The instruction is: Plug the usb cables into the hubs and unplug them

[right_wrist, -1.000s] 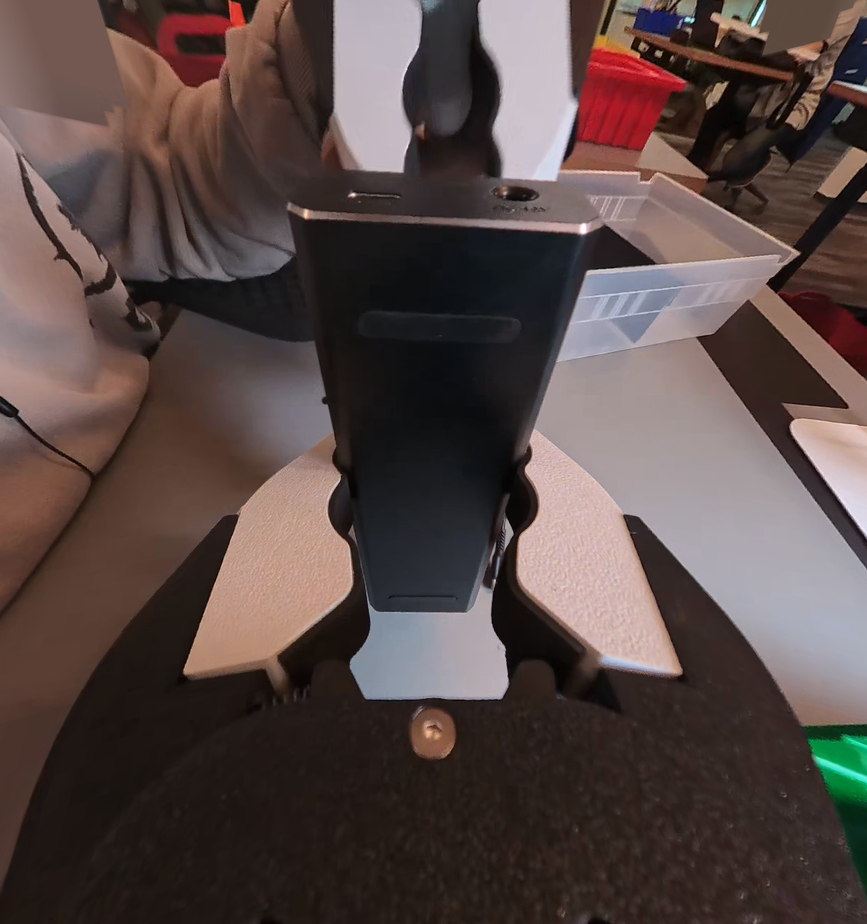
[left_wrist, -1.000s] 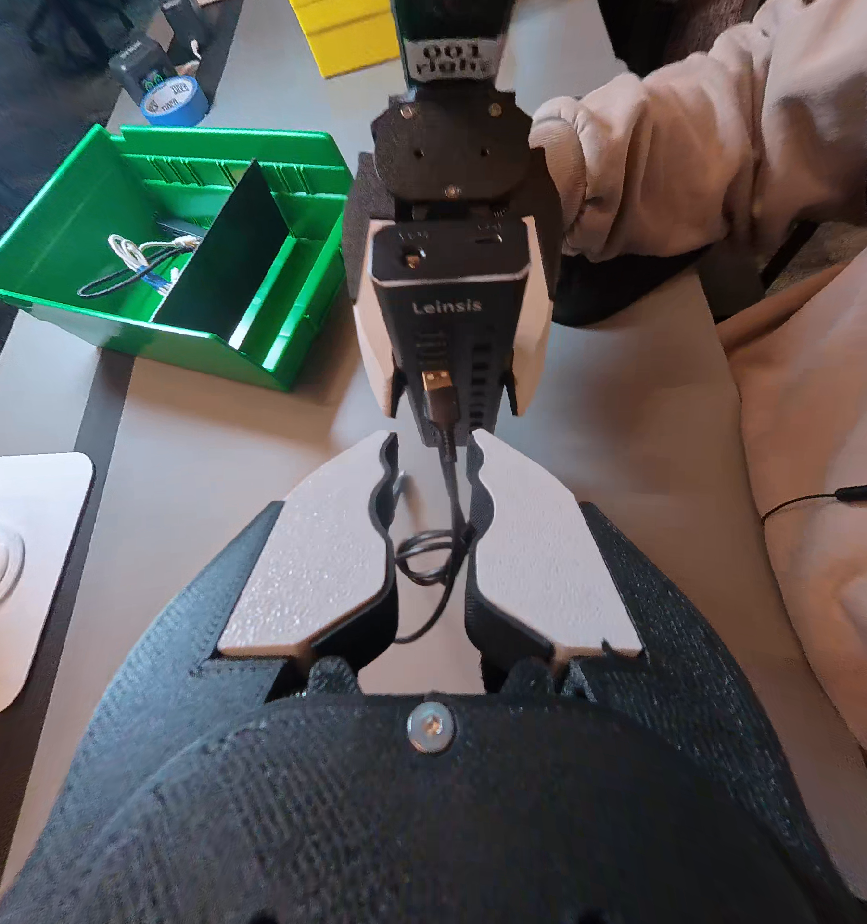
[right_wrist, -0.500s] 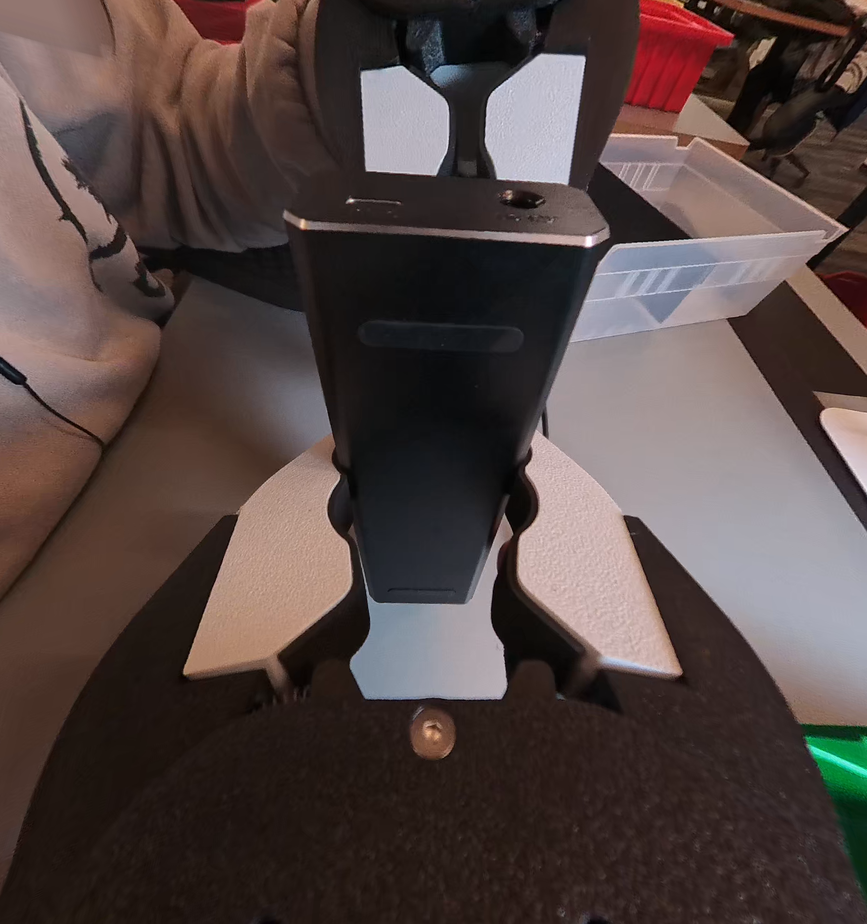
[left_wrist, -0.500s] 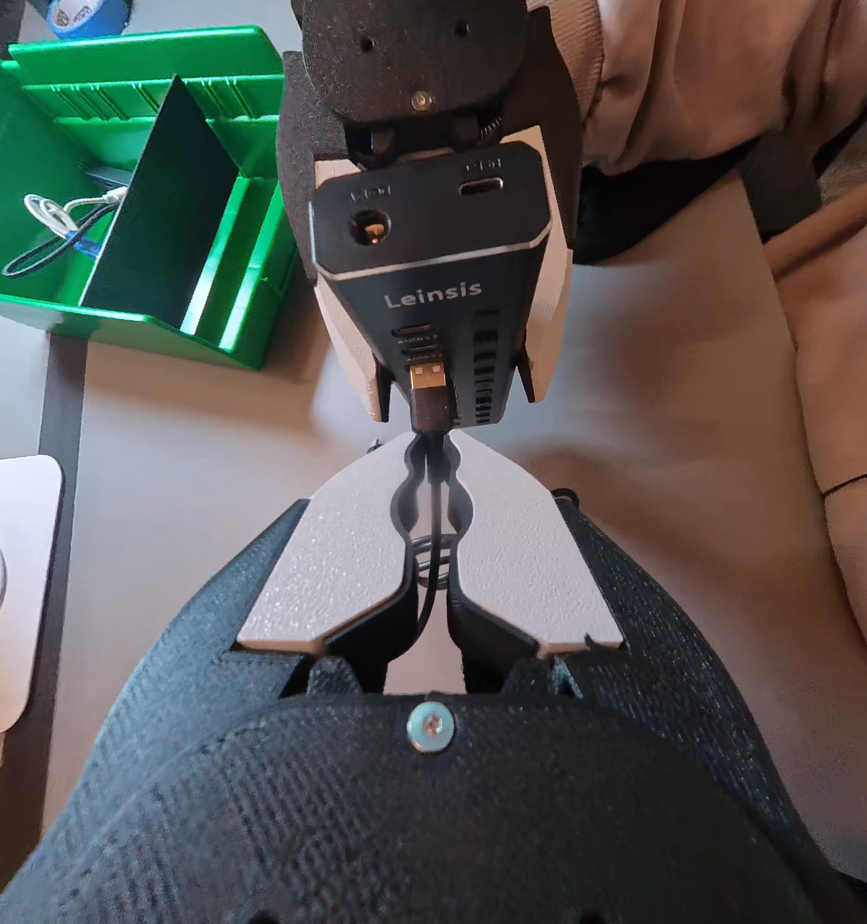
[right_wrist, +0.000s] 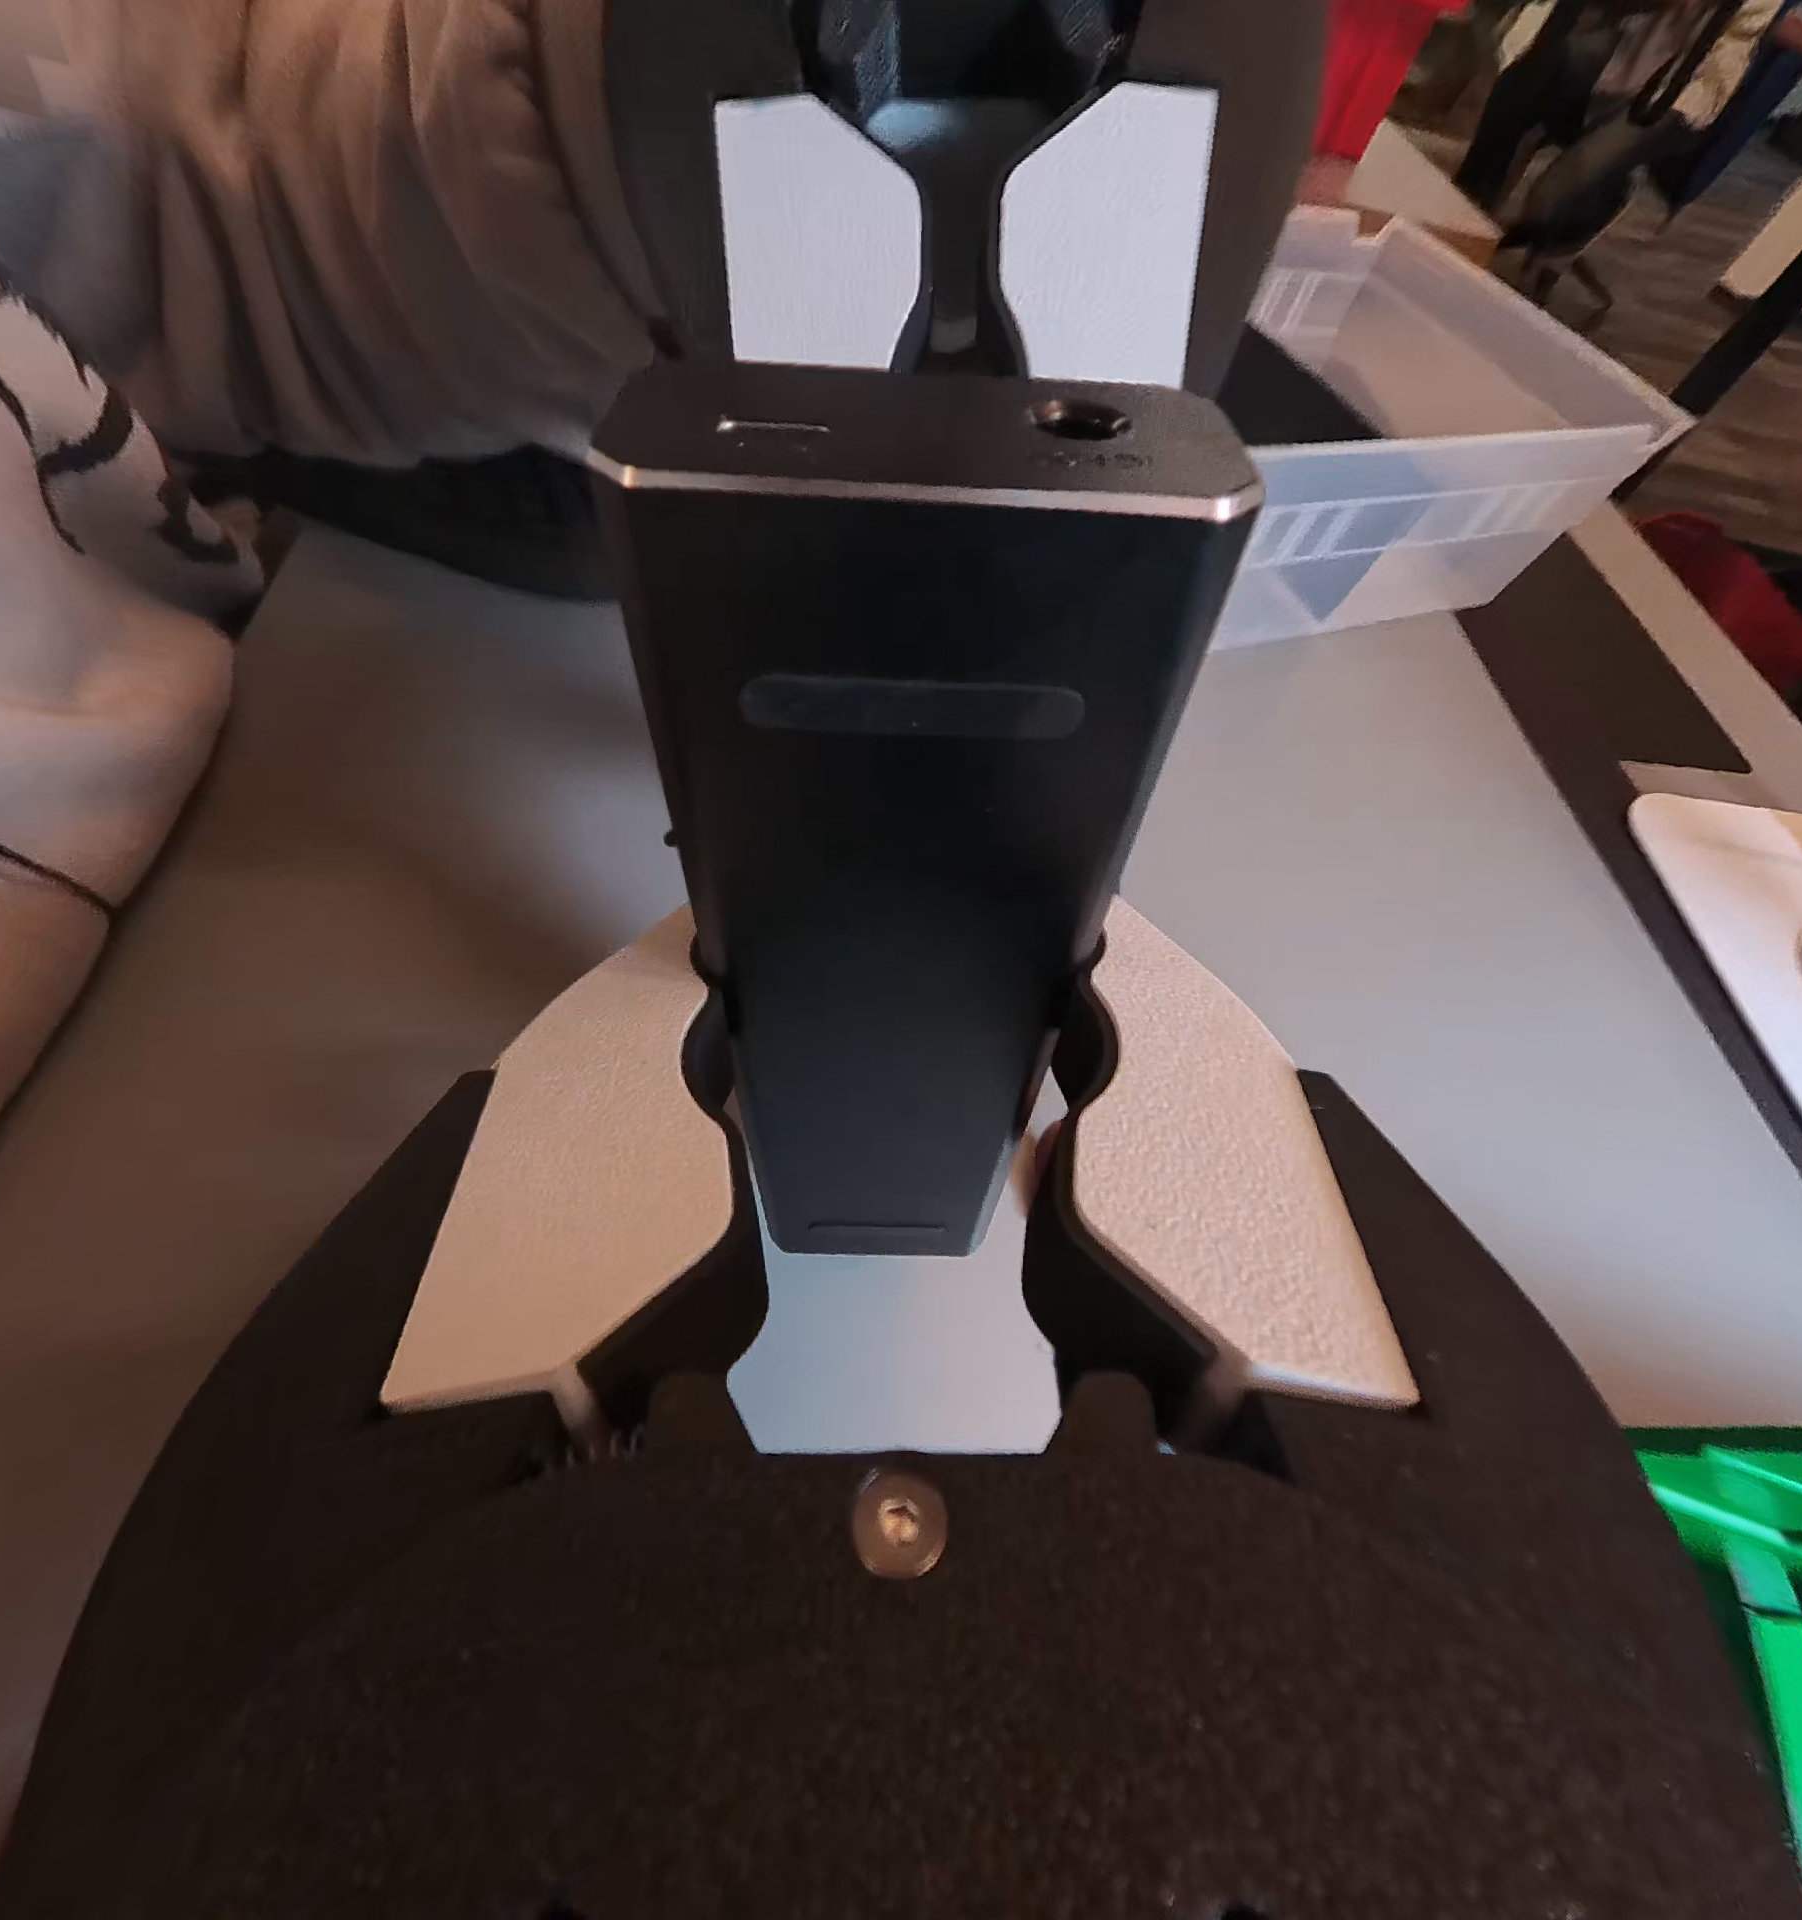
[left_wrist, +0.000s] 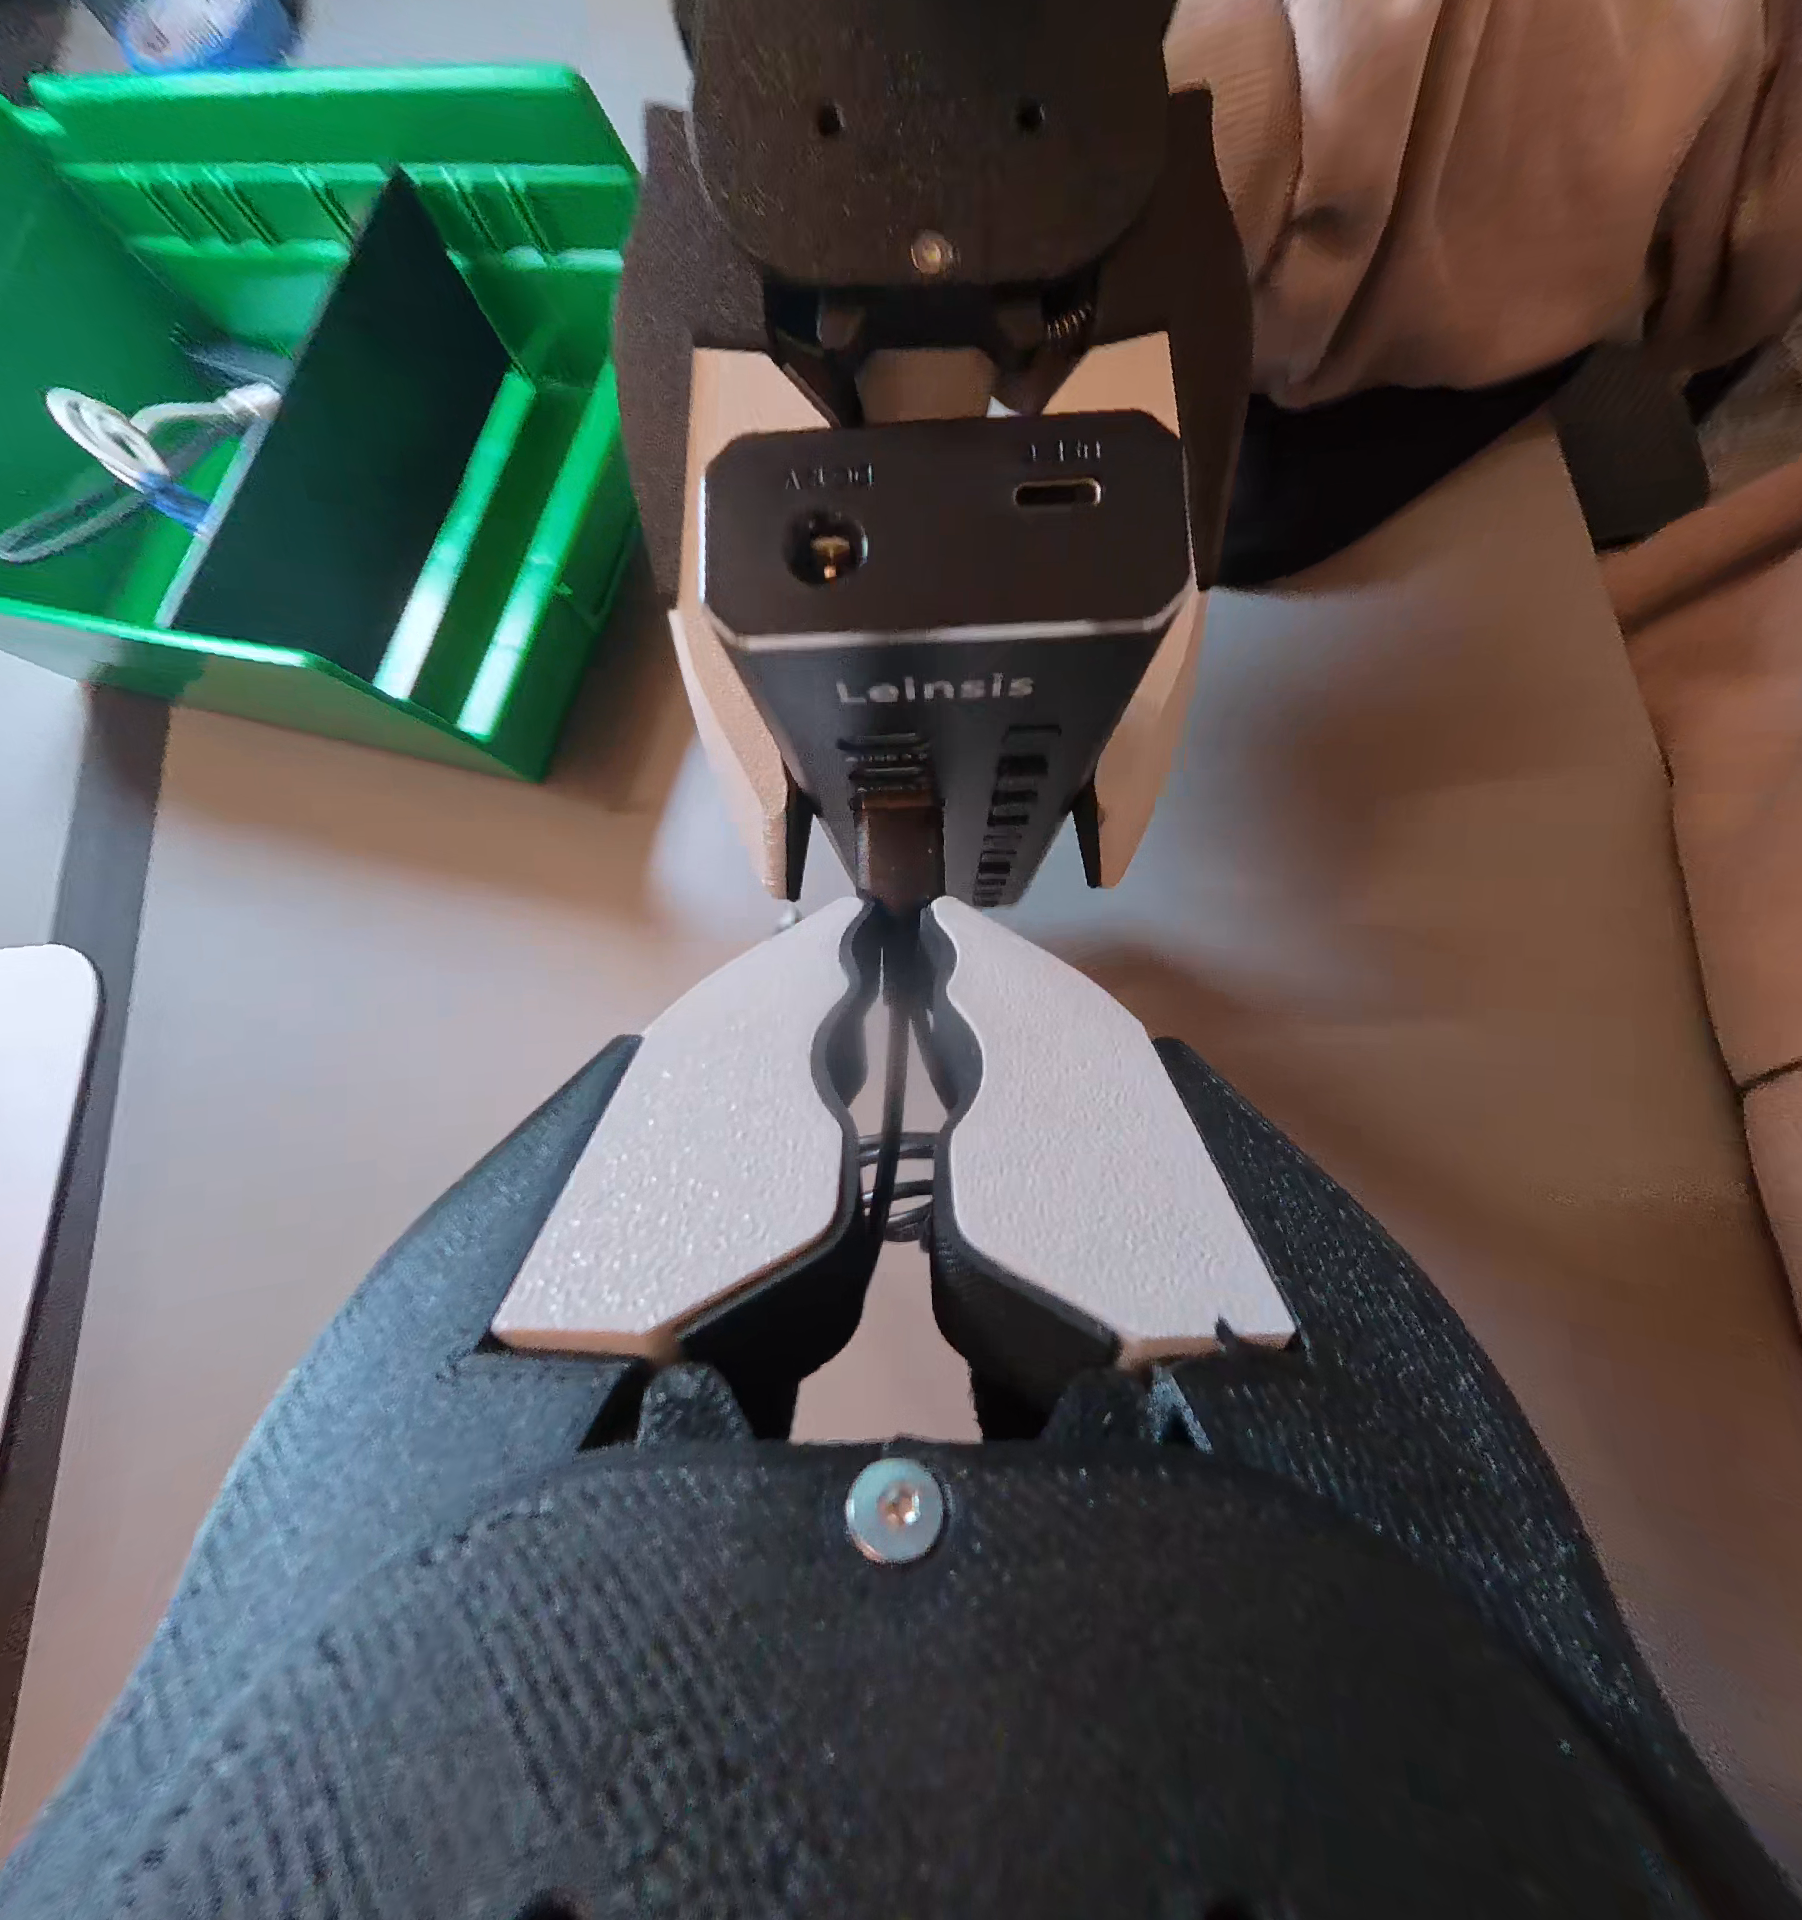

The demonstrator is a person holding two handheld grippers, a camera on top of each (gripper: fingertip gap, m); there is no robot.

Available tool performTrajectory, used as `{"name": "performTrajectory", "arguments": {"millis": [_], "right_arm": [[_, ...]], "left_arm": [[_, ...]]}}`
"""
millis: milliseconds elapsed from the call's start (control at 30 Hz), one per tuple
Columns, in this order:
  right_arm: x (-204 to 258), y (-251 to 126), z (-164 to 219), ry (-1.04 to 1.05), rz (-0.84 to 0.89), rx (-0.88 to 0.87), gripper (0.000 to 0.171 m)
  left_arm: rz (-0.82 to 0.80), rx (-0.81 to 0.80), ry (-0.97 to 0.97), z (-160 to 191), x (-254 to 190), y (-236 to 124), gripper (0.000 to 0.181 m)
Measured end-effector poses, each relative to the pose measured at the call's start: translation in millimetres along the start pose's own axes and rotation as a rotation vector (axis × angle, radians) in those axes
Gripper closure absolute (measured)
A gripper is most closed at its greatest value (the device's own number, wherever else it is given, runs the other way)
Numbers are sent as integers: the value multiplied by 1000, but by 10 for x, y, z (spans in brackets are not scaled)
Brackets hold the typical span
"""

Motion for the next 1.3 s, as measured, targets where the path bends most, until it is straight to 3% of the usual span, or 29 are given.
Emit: {"name": "performTrajectory", "arguments": {"millis": [67,200,333,433,567,700,833,1033,1167,1300], "right_arm": [[-75,-82,-85,33,20,-79,111],[-239,-379,-132,106,83,-201,111],[-464,-888,-202,163,224,-323,111],[-704,-1312,-246,194,383,-346,111],[-1180,-1787,-202,264,606,-238,111],[-1814,-2017,98,310,822,110,111],[-2412,-1938,624,331,930,505,111],[-2811,-1378,1382,434,799,812,111],[-2815,-1147,1522,456,703,805,108],[-2745,-1229,1172,456,669,601,98]], "left_arm": [[-30,-106,-21,-55,71,-98,173],[-169,-230,-56,-49,263,-504,144],[-303,-449,-154,-29,462,-1052,138],[-371,-521,-223,78,571,-1253,136],[-409,-455,-310,459,609,-1125,136],[-420,-382,-390,946,456,-892,142],[-428,-418,-453,1241,306,-740,145],[-478,-401,-461,1369,307,-682,143],[-511,-407,-468,1455,325,-736,143],[-544,-403,-499,1595,366,-798,140]]}}
Point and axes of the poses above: each gripper's, where its closed fingertips meet, y out along the fingers, z out of its underside, x = y × z across the jaws, the point moved 5 cm from there along -y, back along the fingers, and after that the axes turned 10 degrees about x, right-handed, at the moved point
